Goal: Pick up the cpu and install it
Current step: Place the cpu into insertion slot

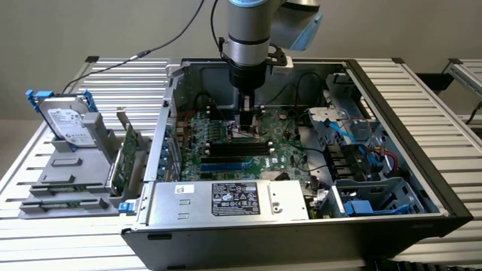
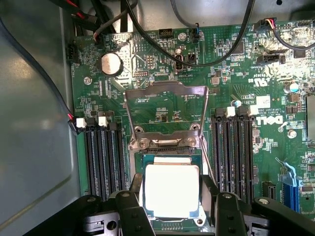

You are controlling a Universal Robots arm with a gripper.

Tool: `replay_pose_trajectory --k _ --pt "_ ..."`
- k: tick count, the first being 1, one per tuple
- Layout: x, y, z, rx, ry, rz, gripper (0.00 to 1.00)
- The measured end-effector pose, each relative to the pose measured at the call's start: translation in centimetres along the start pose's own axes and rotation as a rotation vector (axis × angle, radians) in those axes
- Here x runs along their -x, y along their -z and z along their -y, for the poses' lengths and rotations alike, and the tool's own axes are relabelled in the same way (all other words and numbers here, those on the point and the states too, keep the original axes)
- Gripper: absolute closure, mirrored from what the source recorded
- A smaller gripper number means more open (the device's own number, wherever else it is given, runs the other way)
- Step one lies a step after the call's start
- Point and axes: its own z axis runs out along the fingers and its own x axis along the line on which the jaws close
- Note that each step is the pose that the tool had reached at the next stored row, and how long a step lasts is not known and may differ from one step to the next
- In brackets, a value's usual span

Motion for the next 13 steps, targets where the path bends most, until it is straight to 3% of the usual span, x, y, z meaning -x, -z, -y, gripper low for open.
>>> replay_pose_trajectory --k 13 --pt "0.07 -0.79 0.15 -0.0002 0.0 -0.0014 0.45"
